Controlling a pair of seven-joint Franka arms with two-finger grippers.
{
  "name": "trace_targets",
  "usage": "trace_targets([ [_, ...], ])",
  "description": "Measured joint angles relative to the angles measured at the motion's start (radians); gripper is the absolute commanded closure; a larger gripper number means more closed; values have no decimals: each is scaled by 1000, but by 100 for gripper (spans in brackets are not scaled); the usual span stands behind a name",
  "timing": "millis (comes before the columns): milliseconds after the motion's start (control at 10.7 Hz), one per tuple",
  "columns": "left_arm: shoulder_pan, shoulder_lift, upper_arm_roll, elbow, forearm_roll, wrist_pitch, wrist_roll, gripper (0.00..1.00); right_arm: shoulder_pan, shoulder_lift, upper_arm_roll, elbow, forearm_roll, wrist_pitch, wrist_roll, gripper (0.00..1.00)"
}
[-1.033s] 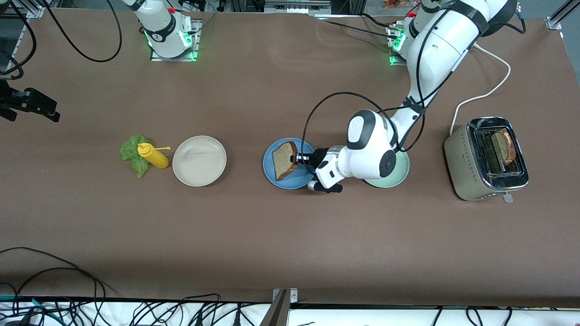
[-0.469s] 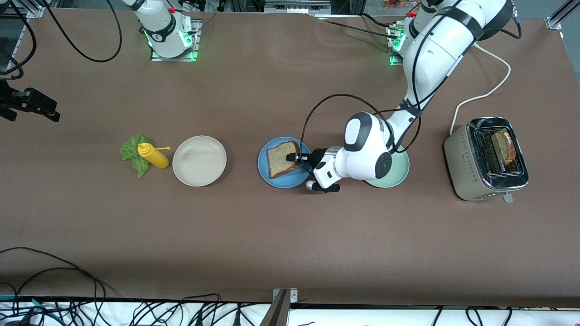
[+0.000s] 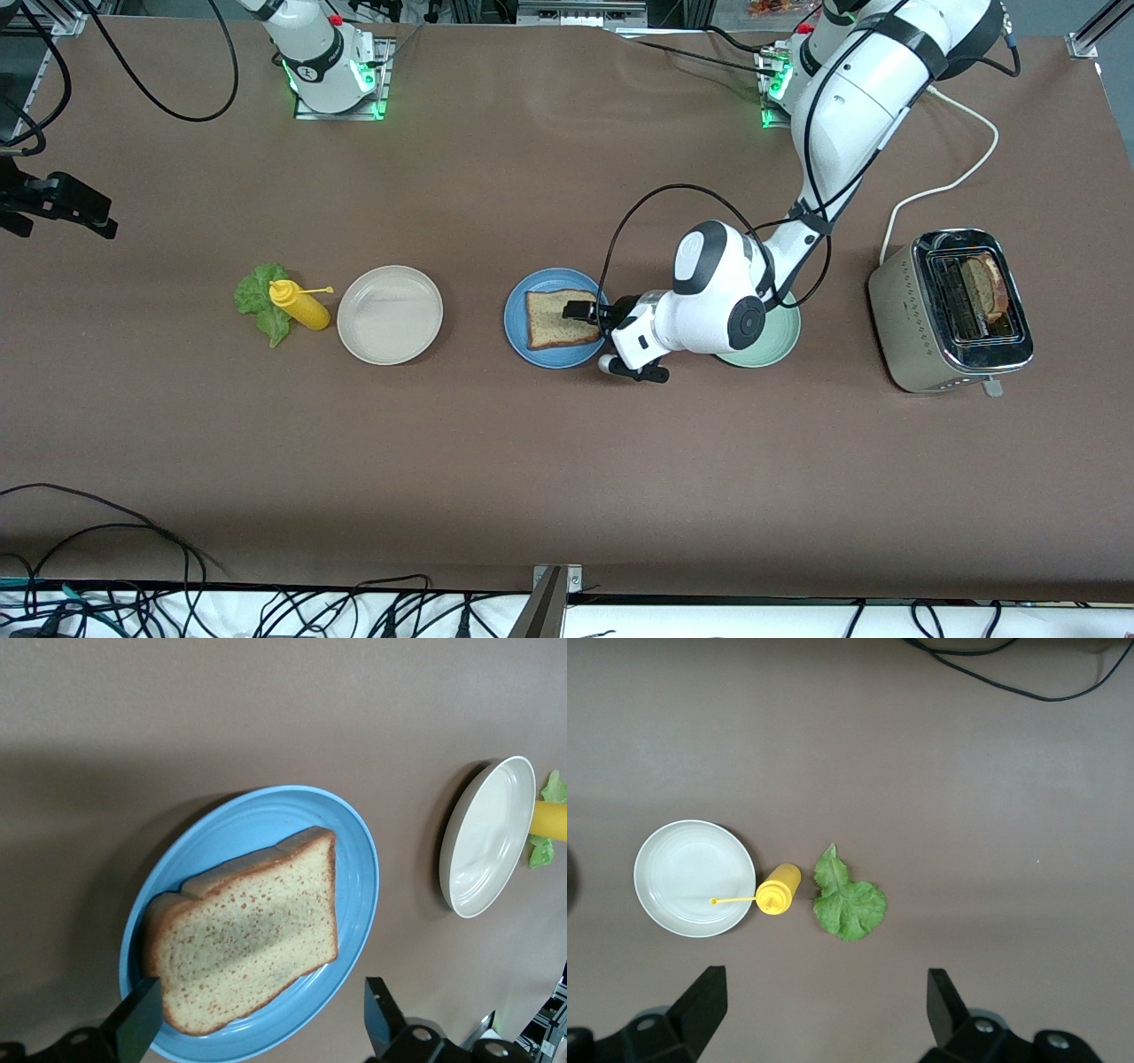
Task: Make sandwich in blue plate with both arms
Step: 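Open the left gripper and withdraw it toward the toaster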
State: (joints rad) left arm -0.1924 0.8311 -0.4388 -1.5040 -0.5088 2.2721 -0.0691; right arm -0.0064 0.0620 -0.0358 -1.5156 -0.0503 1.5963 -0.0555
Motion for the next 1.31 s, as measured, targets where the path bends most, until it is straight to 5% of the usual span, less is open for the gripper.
trace_targets([
  [657, 0, -75, 1, 13, 167, -79, -120, 0, 0, 0, 0, 0, 0, 0, 0, 0],
  [1314, 8, -255, 112, 13, 242, -290, -140, 0, 0, 0, 0, 0, 0, -2, 0, 0],
])
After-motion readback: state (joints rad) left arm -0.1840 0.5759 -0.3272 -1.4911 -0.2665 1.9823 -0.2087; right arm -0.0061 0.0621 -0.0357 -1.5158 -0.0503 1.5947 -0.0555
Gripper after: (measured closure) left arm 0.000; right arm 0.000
